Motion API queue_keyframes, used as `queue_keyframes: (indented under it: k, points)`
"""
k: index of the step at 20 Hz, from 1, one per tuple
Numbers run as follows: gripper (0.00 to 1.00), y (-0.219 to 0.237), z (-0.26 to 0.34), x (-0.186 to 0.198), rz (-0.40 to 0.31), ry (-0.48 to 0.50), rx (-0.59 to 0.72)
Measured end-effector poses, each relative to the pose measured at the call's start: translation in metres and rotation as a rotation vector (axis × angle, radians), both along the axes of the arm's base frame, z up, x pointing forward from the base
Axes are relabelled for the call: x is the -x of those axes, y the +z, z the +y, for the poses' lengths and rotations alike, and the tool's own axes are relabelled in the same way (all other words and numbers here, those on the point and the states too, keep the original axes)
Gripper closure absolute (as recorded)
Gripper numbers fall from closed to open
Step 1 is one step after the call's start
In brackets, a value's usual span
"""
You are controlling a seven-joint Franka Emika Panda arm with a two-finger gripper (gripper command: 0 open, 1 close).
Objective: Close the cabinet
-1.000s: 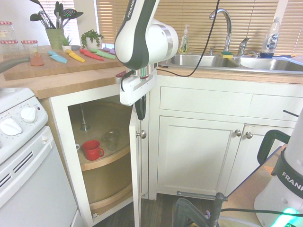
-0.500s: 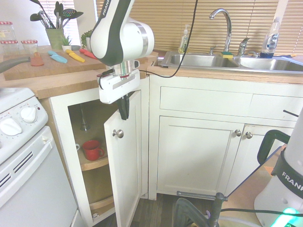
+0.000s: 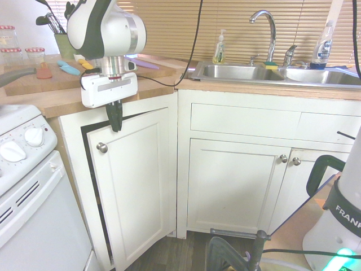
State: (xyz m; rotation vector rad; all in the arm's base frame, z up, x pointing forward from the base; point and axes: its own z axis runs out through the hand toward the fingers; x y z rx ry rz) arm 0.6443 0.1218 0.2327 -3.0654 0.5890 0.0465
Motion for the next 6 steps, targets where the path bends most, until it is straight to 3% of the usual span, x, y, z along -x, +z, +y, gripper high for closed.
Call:
queue_keyframes:
  k: [6]
  points:
    - [1.0, 0.005, 0.023, -0.019, 0.008, -0.012, -0.017]
